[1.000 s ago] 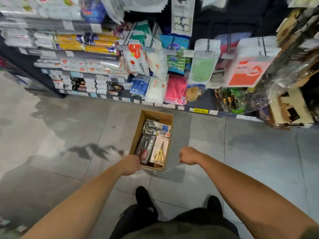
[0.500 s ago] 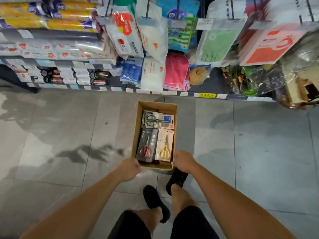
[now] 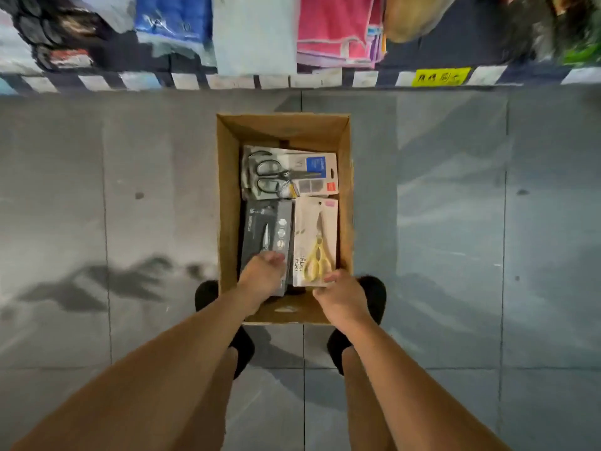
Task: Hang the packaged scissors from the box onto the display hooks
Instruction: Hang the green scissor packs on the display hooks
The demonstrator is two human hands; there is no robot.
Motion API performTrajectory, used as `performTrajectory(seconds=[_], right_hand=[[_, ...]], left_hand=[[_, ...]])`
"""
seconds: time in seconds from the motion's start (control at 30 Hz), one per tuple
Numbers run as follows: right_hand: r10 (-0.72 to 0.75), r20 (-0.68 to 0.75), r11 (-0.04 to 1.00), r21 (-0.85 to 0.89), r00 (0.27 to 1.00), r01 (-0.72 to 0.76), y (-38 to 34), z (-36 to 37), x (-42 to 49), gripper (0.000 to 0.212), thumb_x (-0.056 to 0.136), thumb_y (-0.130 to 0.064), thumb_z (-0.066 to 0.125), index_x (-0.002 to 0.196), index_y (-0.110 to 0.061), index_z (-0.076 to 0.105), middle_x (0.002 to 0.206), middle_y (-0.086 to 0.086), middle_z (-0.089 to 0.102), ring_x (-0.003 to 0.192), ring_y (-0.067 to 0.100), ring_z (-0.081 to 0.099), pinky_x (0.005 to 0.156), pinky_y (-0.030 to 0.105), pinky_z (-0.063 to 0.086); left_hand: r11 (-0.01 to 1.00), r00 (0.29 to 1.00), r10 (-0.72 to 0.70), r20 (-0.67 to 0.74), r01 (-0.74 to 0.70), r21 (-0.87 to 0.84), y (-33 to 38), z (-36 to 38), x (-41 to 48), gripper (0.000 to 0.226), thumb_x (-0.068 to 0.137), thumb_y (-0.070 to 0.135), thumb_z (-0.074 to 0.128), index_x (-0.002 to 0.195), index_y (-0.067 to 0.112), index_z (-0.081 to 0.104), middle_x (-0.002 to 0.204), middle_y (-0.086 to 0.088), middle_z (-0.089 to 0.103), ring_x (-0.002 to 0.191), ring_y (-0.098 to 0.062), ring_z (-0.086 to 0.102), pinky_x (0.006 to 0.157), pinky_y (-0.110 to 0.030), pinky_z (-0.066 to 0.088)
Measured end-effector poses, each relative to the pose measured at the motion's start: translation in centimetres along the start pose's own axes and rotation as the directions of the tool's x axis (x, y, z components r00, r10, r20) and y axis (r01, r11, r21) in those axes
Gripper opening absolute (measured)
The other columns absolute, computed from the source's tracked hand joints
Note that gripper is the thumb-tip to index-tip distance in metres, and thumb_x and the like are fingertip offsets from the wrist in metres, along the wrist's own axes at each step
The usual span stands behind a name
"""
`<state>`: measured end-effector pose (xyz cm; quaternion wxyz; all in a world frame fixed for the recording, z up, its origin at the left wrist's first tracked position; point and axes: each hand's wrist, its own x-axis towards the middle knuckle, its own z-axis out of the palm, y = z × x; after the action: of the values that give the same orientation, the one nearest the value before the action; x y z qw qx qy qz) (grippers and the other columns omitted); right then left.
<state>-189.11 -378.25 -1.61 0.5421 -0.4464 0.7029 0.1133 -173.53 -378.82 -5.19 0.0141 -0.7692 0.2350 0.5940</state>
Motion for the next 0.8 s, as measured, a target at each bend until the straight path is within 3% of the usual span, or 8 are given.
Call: performTrajectory(seconds=[0.1, 0.2, 0.27, 0.33, 0.47, 0.57, 0.67, 0.8], right_hand=[[0.032, -0.046, 0.999, 0.029, 0.998, -0.031, 2.6, 3.7, 3.9, 0.016, 0.093, -0.021, 0.054, 0.107, -0.019, 0.063, 0.096, -0.008, 0.062, 0.072, 0.001, 0.056, 0.049, 0.008, 0.034], [0.083, -0.060, 0.994, 0.073, 0.995, -0.078, 5.3, 6.7, 7.3, 0.016, 0.095, -0.021, 0.050, 0.092, -0.017, 0.066, 0.079, -0.004, 0.065, 0.065, 0.007, 0.061, 0.046, 0.010, 0.036], [0.089, -0.038, 0.989, 0.125, 0.995, -0.083, 6.4, 7.6, 8.4, 0.016, 0.096, -0.017, 0.051, 0.085, -0.018, 0.062, 0.071, -0.009, 0.060, 0.062, 0.004, 0.059, 0.046, 0.007, 0.039], [0.125, 0.000, 0.977, 0.176, 0.992, -0.123, 7.3, 8.0, 8.7, 0.014, 0.096, -0.018, 0.053, 0.088, -0.029, 0.055, 0.080, -0.013, 0.057, 0.070, 0.002, 0.056, 0.060, 0.006, 0.042], [0.158, 0.003, 0.970, 0.185, 0.987, -0.156, 7.5, 8.6, 8.6, 0.032, 0.095, -0.020, 0.054, 0.127, -0.025, 0.053, 0.120, -0.007, 0.056, 0.110, 0.012, 0.055, 0.097, 0.030, 0.048], [0.158, -0.035, 0.977, 0.149, 0.987, -0.151, 7.4, 9.2, 8.7, 0.033, 0.097, -0.025, 0.050, 0.129, -0.025, 0.051, 0.122, -0.006, 0.058, 0.114, 0.016, 0.056, 0.102, 0.036, 0.047], [0.160, -0.102, 0.980, 0.132, 0.982, -0.146, 7.4, 9.0, 8.9, 0.025, 0.098, -0.029, 0.046, 0.119, -0.021, 0.057, 0.112, -0.001, 0.063, 0.108, 0.021, 0.061, 0.098, 0.038, 0.050], [0.194, -0.215, 0.970, 0.185, 0.957, -0.155, 5.8, 7.0, 8.7, 0.030, 0.099, -0.014, 0.043, 0.126, -0.017, 0.054, 0.117, -0.001, 0.061, 0.089, 0.009, 0.061, 0.074, 0.017, 0.050]], left_hand=[[0.998, 0.998, 0.055, 0.012, -0.055, 0.029, -1.1, 3.5, 6.8, 0.031, 0.098, 0.023, 0.051, 0.129, 0.022, 0.058, 0.123, -0.001, 0.063, 0.104, -0.021, 0.063, 0.093, -0.036, 0.053], [0.988, 0.994, 0.103, -0.019, -0.100, 0.114, -1.9, 6.8, 13.0, 0.037, 0.100, 0.024, 0.050, 0.136, 0.018, 0.051, 0.132, -0.005, 0.059, 0.093, -0.016, 0.059, 0.068, -0.025, 0.051], [0.982, 0.993, 0.115, -0.039, -0.107, 0.156, -2.2, 8.4, 15.4, 0.035, 0.100, 0.022, 0.047, 0.135, 0.017, 0.051, 0.129, -0.008, 0.060, 0.099, -0.020, 0.061, 0.073, -0.029, 0.055], [0.987, 0.992, 0.097, -0.081, -0.086, 0.133, -2.4, 9.8, 16.8, 0.035, 0.099, 0.016, 0.045, 0.135, 0.014, 0.048, 0.125, -0.010, 0.062, 0.106, -0.026, 0.062, 0.087, -0.035, 0.056], [0.986, 0.992, 0.003, -0.128, -0.024, -0.164, -1.9, 11.9, 17.4, 0.027, 0.094, 0.016, 0.060, 0.121, 0.013, 0.056, 0.095, 0.006, 0.067, 0.074, -0.006, 0.064, 0.057, -0.016, 0.056], [0.993, 0.999, -0.044, -0.018, 0.041, -0.112, -1.3, 13.1, 16.8, 0.014, 0.093, 0.016, 0.062, 0.106, 0.016, 0.065, 0.099, -0.002, 0.070, 0.083, -0.014, 0.067, 0.072, -0.029, 0.060], [0.999, 0.994, -0.032, -0.100, 0.036, 0.037, -0.5, 12.5, 15.8, 0.015, 0.096, 0.007, 0.053, 0.106, 0.009, 0.064, 0.108, -0.009, 0.068, 0.086, -0.018, 0.062, 0.068, -0.026, 0.052], [0.991, 0.953, -0.040, -0.301, 0.075, 0.107, -0.1, 8.4, 12.5, 0.031, 0.099, 0.007, 0.043, 0.128, 0.007, 0.053, 0.122, -0.018, 0.063, 0.110, -0.032, 0.062, 0.074, -0.032, 0.047]])
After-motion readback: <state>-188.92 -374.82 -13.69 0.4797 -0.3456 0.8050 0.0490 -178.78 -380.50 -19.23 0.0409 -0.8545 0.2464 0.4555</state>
